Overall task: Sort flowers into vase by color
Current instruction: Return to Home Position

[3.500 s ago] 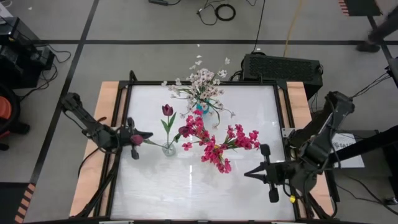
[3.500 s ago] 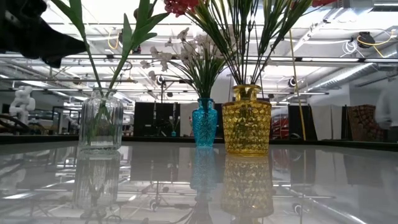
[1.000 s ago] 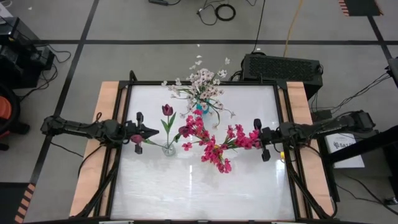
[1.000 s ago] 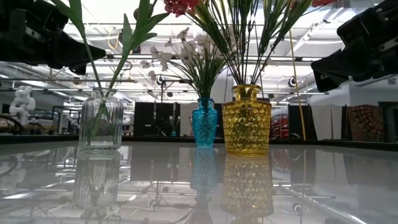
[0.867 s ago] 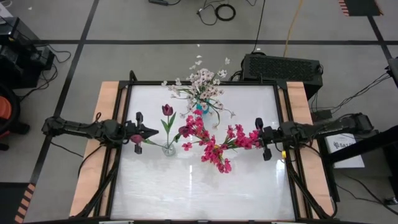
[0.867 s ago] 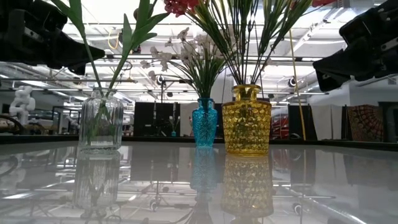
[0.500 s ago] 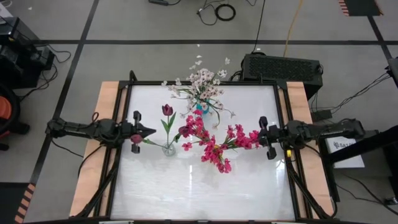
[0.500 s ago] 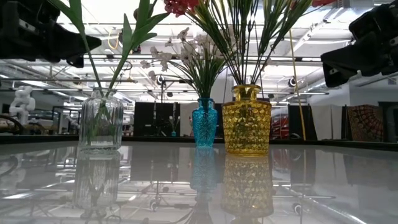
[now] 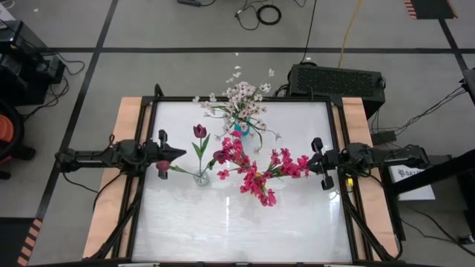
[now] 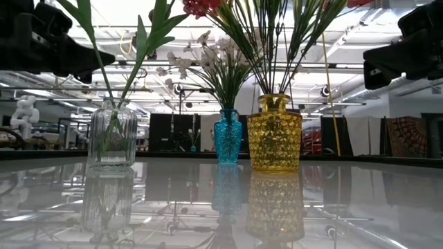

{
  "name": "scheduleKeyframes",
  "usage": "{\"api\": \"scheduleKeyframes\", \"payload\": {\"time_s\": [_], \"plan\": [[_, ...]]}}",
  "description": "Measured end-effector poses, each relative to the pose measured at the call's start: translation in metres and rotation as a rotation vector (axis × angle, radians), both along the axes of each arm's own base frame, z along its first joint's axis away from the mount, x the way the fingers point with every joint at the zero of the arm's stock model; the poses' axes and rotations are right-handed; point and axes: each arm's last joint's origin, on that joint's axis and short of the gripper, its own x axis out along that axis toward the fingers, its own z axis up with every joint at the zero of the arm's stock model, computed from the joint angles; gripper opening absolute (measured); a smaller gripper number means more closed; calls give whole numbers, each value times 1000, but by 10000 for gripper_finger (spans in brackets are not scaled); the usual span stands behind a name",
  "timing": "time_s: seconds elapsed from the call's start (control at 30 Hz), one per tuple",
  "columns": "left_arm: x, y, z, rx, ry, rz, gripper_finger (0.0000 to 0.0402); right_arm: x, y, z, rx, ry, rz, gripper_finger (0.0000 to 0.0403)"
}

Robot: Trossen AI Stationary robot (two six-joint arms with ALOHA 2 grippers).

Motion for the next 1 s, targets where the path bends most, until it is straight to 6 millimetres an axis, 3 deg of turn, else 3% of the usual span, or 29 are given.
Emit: {"api": "scheduleKeyframes", "payload": {"time_s": [0.4,1.0], "plan": [[0,4,-1,24,14,25,1,-3,0,8,-36,-7,2,0],[0,8,-2,25,25,29,1,0,-2,2,-33,-28,-59,0]]}}
